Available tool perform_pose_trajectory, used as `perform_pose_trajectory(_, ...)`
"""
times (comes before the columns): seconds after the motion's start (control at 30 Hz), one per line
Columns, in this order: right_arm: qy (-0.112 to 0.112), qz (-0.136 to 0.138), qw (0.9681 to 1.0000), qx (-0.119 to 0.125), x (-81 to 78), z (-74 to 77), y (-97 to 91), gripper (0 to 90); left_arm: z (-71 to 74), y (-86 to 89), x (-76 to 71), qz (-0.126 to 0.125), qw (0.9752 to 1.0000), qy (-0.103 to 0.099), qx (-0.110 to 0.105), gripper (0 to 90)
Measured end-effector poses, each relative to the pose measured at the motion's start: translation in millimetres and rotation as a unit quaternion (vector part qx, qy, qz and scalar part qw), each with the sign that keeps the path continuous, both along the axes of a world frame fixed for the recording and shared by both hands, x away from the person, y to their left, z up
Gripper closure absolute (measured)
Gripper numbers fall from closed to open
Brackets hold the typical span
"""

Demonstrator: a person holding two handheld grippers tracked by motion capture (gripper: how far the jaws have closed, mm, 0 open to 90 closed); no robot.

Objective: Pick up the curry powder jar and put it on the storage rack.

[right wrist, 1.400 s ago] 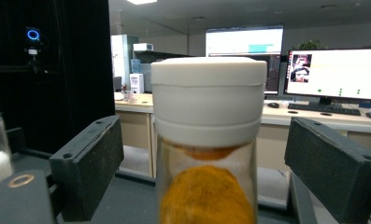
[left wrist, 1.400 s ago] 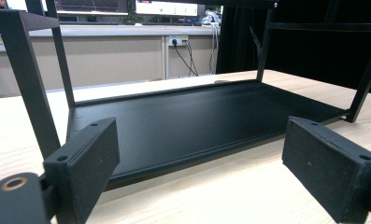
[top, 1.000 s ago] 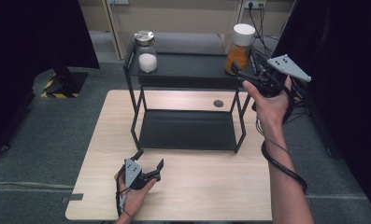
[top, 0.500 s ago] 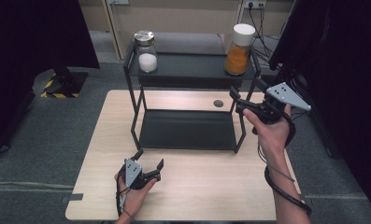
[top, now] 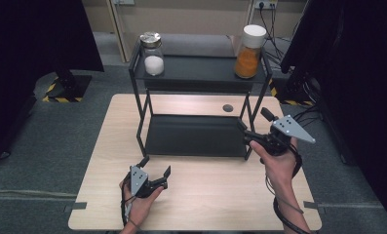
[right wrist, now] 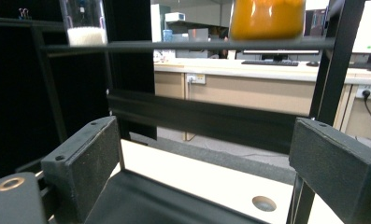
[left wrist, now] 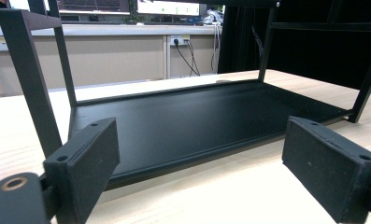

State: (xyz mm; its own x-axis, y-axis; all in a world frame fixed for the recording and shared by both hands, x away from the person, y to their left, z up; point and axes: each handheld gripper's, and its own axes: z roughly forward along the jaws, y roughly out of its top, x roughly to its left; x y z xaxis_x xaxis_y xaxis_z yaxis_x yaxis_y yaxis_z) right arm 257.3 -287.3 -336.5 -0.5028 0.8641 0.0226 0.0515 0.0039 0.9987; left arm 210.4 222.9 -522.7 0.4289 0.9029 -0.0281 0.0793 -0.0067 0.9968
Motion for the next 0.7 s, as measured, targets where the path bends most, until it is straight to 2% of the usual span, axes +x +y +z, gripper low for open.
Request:
perform_pose_trajectory(0.3,0.021,-0.003,0.9998,-0.003,-8.6,-25.7,-4.1,9.0,-0.2,0.1,-0.2,0.0,1.0,0.0,0.0,10.5)
perform_pose_trajectory(0.7,0.039,-0.007,0.9992,-0.012,-18.2,-48.0,-8.6,9.0,-0.1,-0.1,-0.3,0.001,1.0,0.0,0.0,10.5)
